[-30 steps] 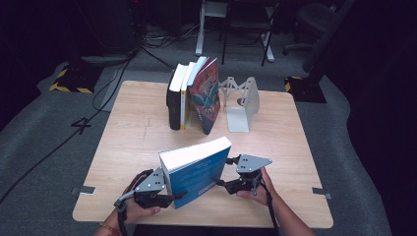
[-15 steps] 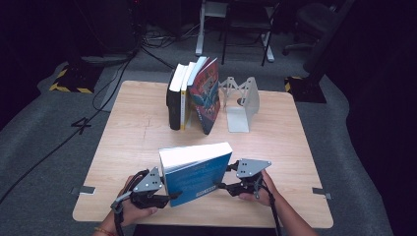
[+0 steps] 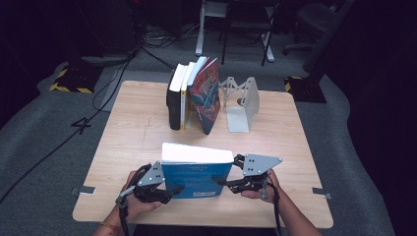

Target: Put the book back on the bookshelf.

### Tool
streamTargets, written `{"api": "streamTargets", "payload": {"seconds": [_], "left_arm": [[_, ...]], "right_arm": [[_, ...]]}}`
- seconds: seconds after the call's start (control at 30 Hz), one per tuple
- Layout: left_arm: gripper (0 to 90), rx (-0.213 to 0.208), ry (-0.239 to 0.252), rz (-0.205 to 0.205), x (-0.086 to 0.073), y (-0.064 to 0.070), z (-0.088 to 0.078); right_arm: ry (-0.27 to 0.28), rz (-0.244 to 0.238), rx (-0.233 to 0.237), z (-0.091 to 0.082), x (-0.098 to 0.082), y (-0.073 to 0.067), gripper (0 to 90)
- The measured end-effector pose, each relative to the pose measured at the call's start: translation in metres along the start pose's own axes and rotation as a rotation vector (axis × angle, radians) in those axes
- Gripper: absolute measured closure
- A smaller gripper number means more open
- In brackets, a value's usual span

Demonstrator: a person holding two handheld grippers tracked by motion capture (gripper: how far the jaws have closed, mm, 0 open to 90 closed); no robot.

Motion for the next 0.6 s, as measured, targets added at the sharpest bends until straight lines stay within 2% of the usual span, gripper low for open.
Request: {"api": "streamTargets", "payload": {"seconds": [0.13,0.2,0.23,0.27,0.4,0.6], "left_arm": [[33.4,-0.032,0.018,-0.020,0.004,-0.005,0.007],[32.0,-0.048,0.025,-0.019,0.007,-0.007,0.012],[30.8,-0.069,0.029,-0.022,0.010,-0.009,0.018],[30.5,-0.069,0.029,-0.022,0.010,-0.009,0.018],[29.7,-0.114,0.028,-0.011,0.018,-0.010,0.035],[28.1,-0.166,0.029,0.012,0.033,-0.005,0.065]], "right_arm": [[-0.028,0.000,-0.005,-0.006,0.003,-0.004,52.9],[-0.034,0.001,-0.003,-0.010,0.004,-0.005,55.3],[-0.043,0.011,-0.011,-0.015,0.004,-0.005,56.9],[-0.043,0.011,-0.011,-0.015,0.004,-0.005,56.9],[-0.048,0.039,-0.027,-0.029,0.001,-0.003,58.4],[-0.059,0.056,-0.069,-0.057,-0.008,0.000,59.4]]}}
Point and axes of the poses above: each handheld gripper's, and its own axes: z roughly forward along the jaws, x roughly out of its top, y roughly to its right, the point moved 7 cm from there along z, roughly forward along the jaws, and after that the axes turned 6 degrees about y, right-handed, at the moved point
